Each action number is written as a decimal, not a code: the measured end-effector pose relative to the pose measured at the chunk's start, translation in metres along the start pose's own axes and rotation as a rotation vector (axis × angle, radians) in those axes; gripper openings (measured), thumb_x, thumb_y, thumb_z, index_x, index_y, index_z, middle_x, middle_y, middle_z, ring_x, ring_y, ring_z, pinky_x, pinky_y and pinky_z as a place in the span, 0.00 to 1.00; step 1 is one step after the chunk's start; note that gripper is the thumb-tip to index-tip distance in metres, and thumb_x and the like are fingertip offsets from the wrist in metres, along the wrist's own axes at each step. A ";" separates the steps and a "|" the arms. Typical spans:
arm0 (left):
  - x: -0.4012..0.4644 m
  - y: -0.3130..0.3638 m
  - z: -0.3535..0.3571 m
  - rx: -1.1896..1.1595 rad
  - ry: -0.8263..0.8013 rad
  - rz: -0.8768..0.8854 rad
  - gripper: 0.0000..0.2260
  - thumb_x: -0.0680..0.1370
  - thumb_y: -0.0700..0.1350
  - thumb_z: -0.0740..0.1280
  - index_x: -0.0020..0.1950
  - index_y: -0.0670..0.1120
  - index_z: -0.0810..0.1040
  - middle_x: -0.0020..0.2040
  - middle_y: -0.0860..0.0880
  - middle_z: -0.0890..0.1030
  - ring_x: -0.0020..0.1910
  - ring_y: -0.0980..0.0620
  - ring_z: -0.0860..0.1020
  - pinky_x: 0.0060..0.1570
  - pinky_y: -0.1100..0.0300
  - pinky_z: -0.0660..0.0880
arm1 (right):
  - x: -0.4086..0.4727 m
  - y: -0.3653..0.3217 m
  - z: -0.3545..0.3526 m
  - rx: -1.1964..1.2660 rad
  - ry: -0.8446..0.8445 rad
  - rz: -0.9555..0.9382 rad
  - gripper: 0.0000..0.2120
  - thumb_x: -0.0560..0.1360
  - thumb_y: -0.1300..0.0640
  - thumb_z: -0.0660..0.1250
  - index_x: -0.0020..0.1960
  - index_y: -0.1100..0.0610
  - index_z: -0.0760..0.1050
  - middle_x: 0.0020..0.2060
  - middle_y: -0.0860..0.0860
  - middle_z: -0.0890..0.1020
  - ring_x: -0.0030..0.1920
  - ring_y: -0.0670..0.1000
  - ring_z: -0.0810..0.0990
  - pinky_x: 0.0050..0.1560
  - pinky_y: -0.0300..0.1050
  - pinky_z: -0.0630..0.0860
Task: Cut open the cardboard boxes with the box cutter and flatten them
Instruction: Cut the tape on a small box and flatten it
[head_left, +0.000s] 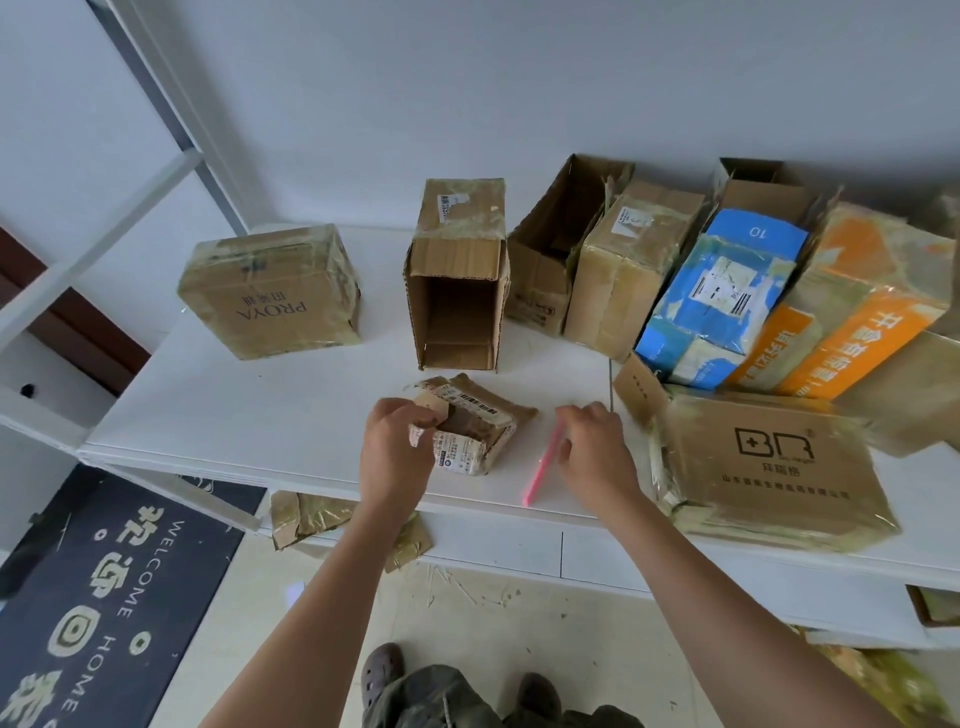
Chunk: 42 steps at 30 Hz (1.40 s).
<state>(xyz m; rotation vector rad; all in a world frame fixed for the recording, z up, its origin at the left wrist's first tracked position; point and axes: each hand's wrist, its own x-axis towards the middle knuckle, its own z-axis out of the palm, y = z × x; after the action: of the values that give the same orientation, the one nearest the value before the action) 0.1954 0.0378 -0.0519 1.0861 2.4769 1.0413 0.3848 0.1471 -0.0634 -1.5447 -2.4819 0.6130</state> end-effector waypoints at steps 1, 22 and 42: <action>-0.001 -0.001 0.000 0.005 0.032 -0.028 0.10 0.76 0.36 0.70 0.56 0.44 0.83 0.58 0.47 0.75 0.58 0.48 0.75 0.51 0.64 0.67 | 0.002 -0.006 0.001 0.063 0.037 -0.045 0.23 0.77 0.65 0.62 0.71 0.55 0.70 0.61 0.56 0.72 0.64 0.56 0.69 0.58 0.47 0.73; 0.007 0.014 -0.013 -0.597 -0.050 -0.471 0.25 0.72 0.37 0.74 0.63 0.51 0.67 0.59 0.50 0.73 0.49 0.54 0.76 0.34 0.65 0.70 | -0.004 -0.056 -0.023 0.580 -0.027 -0.138 0.11 0.82 0.53 0.62 0.52 0.61 0.76 0.44 0.54 0.80 0.45 0.49 0.78 0.39 0.31 0.70; 0.012 0.018 -0.029 -0.784 -0.389 -0.336 0.45 0.69 0.21 0.69 0.77 0.53 0.60 0.68 0.48 0.68 0.65 0.46 0.71 0.43 0.60 0.79 | -0.002 -0.044 -0.040 0.646 0.070 -0.100 0.07 0.83 0.56 0.61 0.52 0.58 0.74 0.37 0.47 0.75 0.39 0.45 0.76 0.40 0.38 0.75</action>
<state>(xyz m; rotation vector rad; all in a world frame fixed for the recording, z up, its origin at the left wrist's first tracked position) 0.1827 0.0400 -0.0181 0.5288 1.6194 1.3487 0.3633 0.1390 -0.0083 -1.1554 -1.9936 1.1690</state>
